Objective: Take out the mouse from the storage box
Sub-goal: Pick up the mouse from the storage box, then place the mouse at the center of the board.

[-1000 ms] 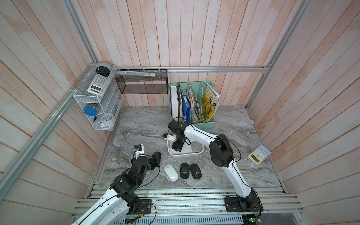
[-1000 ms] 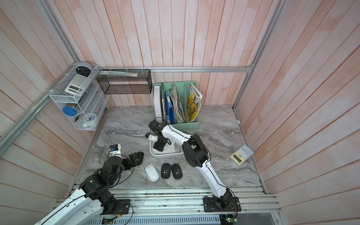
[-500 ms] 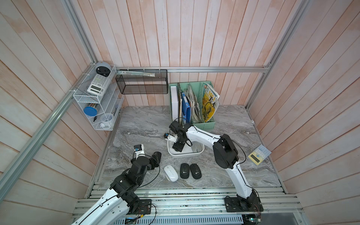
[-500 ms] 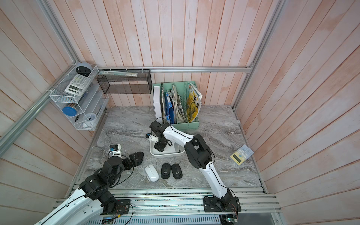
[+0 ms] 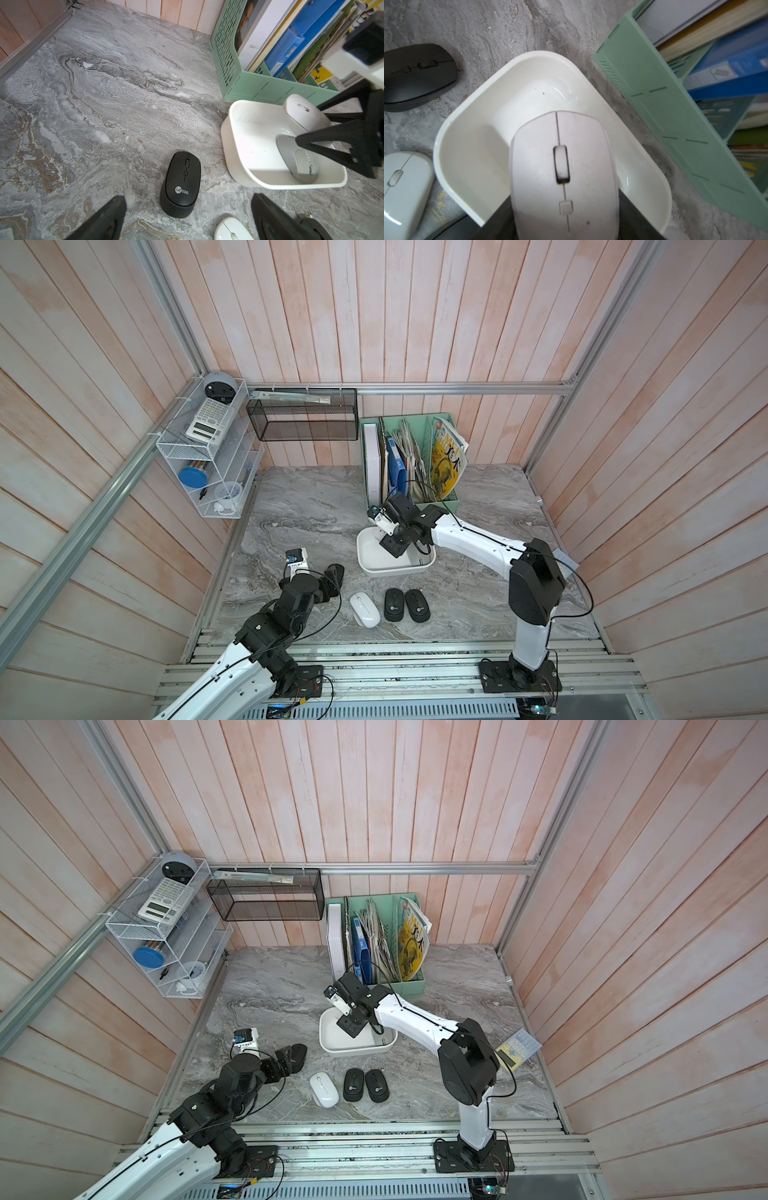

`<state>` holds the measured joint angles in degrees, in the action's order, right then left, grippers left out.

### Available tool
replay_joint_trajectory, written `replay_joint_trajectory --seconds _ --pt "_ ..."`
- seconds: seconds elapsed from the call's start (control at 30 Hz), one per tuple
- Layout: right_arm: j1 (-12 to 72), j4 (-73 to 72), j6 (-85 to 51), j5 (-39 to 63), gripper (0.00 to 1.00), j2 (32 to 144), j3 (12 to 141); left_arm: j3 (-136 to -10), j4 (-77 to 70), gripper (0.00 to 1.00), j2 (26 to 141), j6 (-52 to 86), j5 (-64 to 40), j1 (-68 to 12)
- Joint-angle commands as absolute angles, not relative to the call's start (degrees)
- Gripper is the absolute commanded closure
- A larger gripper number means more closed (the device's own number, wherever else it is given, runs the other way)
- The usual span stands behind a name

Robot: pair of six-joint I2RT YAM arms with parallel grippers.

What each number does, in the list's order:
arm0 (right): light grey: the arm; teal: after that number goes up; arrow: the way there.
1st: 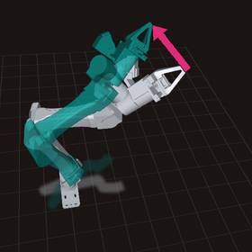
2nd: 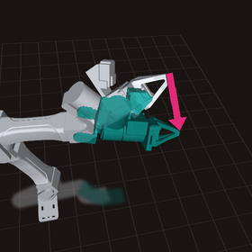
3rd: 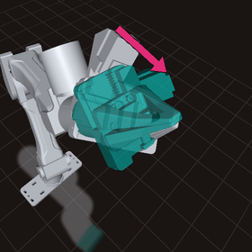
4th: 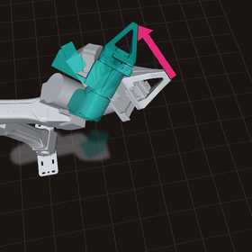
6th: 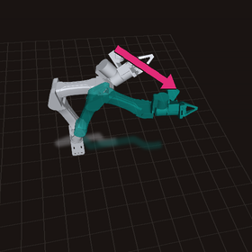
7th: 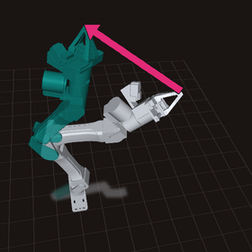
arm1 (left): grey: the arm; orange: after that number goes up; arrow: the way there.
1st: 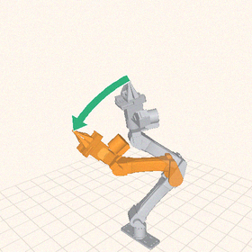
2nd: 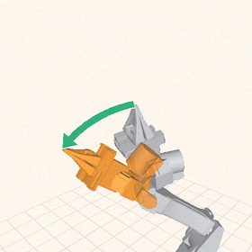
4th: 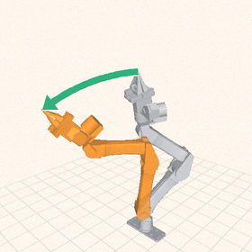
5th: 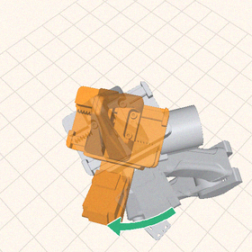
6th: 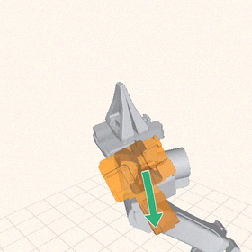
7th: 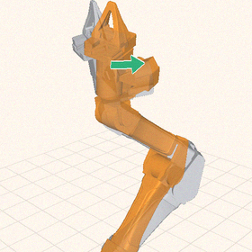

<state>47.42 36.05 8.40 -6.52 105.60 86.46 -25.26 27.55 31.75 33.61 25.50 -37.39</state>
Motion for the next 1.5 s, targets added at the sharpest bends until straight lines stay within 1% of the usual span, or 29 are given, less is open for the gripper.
replay_joint_trajectory --seconds 0.0,0.1,0.2,0.47,0.67,0.8,0.97,1.2,1.47 --pt "47.3 30.1 0.0 -11.7 0.42 99.9 81.0 -24.7 26.9 0.0 31.5 33.0 25.1 -37.1" --pt "47.3 28.0 -4.9 -14.5 0.42 95.7 75.7 -24.7 26.9 0.0 31.6 33.0 25.2 -37.1" --pt "47.3 28.4 -7.5 -14.5 0.43 92.3 71.9 -24.7 26.8 0.0 31.5 33.0 25.1 -37.1" --pt "47.3 35.0 -13.5 -19.0 0.43 83.8 64.0 -24.7 26.7 0.0 31.9 33.0 25.0 -37.1" --pt "47.3 36.3 -19.8 -19.4 0.44 77.5 57.3 -25.0 26.6 0.0 32.6 33.0 25.0 -37.1" --pt "47.3 35.2 -23.0 -16.4 0.44 73.2 52.3 -25.1 26.6 0.0 33.3 33.0 25.0 -37.1" --pt "47.3 33.8 -27.9 -15.2 0.44 68.9 46.2 -25.1 26.4 0.0 33.5 32.8 24.7 -37.1" --pt "47.3 29.1 -33.4 -13.2 0.44 67.9 38.7 -25.1 26.3 0.0 33.7 32.8 24.5 -37.1" --pt "47.3 25.2 -35.2 -10.5 0.44 73.3 36.1 -25.1 26.3 0.0 33.7 32.8 24.7 -37.1"
